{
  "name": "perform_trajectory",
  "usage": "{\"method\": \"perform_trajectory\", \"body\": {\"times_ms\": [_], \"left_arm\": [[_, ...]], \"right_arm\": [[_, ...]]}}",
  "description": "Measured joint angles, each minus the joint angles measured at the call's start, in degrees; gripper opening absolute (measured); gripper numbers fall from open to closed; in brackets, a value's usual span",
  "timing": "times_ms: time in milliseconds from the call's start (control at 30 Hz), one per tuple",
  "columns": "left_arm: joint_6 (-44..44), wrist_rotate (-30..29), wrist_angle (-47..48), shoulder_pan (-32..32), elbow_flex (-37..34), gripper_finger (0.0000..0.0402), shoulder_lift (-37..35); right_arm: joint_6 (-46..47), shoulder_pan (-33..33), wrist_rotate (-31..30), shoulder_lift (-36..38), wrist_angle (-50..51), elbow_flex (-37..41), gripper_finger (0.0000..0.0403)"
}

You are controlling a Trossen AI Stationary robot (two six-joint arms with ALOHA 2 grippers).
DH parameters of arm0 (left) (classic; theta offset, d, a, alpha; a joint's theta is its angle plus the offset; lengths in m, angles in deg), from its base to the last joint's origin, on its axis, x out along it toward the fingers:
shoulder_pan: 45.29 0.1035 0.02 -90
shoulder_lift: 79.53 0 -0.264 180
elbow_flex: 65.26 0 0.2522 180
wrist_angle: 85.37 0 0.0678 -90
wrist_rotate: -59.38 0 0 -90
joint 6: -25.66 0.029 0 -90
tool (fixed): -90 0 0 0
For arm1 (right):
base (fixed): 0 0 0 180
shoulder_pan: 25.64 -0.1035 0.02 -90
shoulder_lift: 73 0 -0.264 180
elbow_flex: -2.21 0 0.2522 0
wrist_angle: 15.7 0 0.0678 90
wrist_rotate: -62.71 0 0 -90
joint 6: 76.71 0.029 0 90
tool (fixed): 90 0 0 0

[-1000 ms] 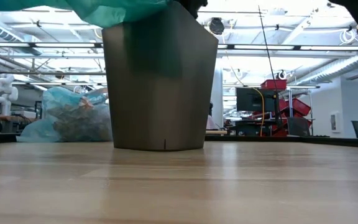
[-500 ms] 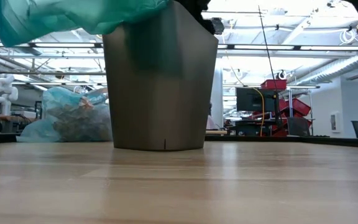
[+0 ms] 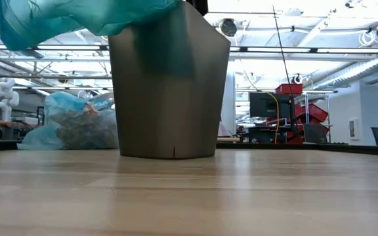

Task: Place trash/remove bag and relplace
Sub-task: Insert the blue trash bag into the black trash bin

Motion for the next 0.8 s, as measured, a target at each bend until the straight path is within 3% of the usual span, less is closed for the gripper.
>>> {"method": "perform_trajectory", "body": {"times_ms": [267,400,533,700,800], "left_arm": [[0.0,1.6,-0.1,0.0,0.0,0.0,0.0],[0.1,1.6,-0.1,0.0,0.0,0.0,0.0],[0.1,1.7,-0.2,0.0,0.0,0.0,0.0],[0.1,1.6,-0.4,0.0,0.0,0.0,0.0],[0.1,1.6,-0.3,0.0,0.0,0.0,0.1]], "right_arm": [[-6.3,0.1,2.5,0.0,5.7,0.0,0.0232],[-8.9,0.1,2.6,-0.5,6.7,0.0,0.0259],[-10.5,0.1,1.1,-2.7,7.6,0.0,0.0203],[-11.6,1.2,1.1,-6.9,9.9,0.0,0.0035],[-9.4,2.1,1.1,-9.0,11.1,0.0,0.0012]]}}
